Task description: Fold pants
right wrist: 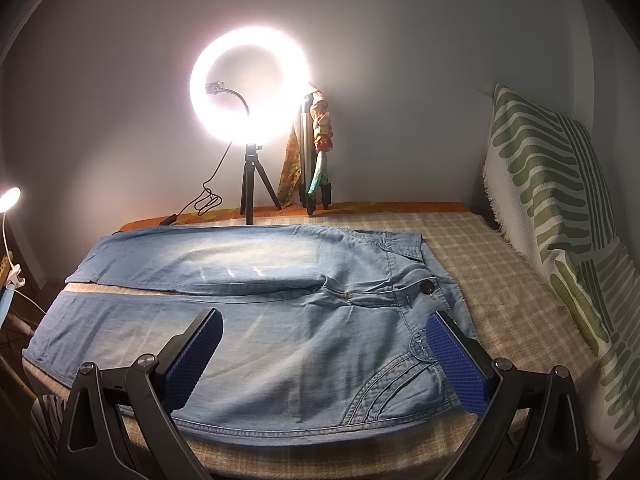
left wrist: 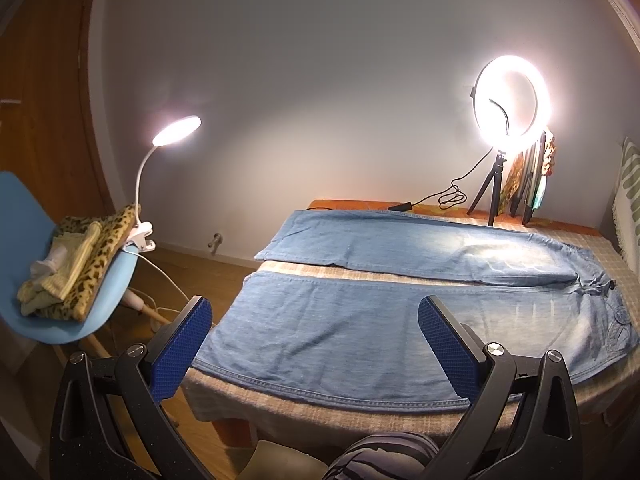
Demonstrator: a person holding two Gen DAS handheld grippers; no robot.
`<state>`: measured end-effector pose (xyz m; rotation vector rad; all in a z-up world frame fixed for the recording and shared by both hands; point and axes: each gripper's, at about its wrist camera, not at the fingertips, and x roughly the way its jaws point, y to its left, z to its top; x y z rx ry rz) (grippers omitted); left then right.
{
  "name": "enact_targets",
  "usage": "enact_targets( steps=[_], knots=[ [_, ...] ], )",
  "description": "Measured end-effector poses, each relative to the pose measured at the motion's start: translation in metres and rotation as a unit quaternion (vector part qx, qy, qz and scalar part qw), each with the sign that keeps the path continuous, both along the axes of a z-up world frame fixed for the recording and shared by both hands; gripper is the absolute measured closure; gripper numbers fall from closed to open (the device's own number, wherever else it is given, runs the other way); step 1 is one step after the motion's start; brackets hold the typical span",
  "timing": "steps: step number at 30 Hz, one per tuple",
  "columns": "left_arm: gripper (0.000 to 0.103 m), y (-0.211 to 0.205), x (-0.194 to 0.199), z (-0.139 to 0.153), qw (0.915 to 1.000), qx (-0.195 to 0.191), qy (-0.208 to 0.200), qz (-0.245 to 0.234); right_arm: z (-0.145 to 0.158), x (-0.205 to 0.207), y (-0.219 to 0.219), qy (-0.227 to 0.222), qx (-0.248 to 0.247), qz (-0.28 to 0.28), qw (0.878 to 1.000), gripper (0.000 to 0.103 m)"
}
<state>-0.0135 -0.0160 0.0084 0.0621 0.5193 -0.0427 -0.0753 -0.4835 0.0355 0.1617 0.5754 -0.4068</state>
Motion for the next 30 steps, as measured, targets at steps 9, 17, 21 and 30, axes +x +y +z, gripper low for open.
enact_targets(
  steps=[9,17,21,30],
  knots=[
    [0.001,-0.0006,-0.0015,0.0001,1.0,0.0,-0.002,-0.002,0.0021,-0.001,0.0015,-0.001,0.0,0.0,1.0,0.0],
    [0.001,-0.0009,-0.0026,-0.0004,1.0,0.001,-0.003,-0.002,0.0037,-0.0007,0.0014,-0.002,0.0,0.001,1.0,0.0],
    [0.0,-0.0012,-0.0024,-0.0004,1.0,0.001,-0.003,-0.002,0.0043,-0.0002,0.0012,-0.003,-0.001,0.003,1.0,0.0],
    [0.001,-0.0022,-0.0018,-0.0005,1.0,0.0,-0.003,-0.003,0.0048,-0.0002,0.0014,-0.003,-0.002,0.003,1.0,0.0]
  ],
)
